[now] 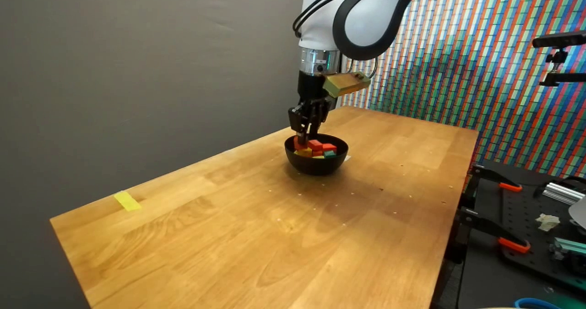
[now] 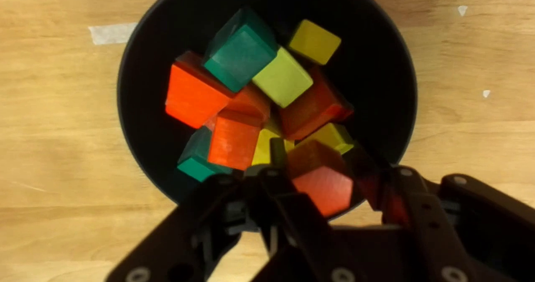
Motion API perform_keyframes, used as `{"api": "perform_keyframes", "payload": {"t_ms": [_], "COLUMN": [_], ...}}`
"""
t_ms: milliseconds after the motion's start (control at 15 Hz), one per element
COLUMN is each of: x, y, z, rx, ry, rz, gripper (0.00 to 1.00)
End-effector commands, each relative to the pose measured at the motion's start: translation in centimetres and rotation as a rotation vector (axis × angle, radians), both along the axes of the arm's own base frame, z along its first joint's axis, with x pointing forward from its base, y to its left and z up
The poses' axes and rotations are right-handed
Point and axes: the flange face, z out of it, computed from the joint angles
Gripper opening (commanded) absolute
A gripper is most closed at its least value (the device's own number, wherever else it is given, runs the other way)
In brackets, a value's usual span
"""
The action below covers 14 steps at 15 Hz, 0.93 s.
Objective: Put the colored blocks into the black bowl
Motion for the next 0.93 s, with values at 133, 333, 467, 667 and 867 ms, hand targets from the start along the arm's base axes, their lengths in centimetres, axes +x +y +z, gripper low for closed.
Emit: {"api": "perform_keyframes", "payload": {"t_ms": [133,333,467,667,867], "x": [2.5,1.3,0.3,0.9,0.2], "y": [-0.1,0.1,0.4,0.8,0.9], "z": [4.7,10.6,14.7,15.3,16.8], "rx": [0.006,-0.028,-0.039,-0.033,-0.035], "ry": [0.033,0.031,0.017,0.005,-0.002], "rz": [0.088,0.102,0.102,0.093,0.095], "gripper": [0.94,1.00,1.00,1.00,1.00]}}
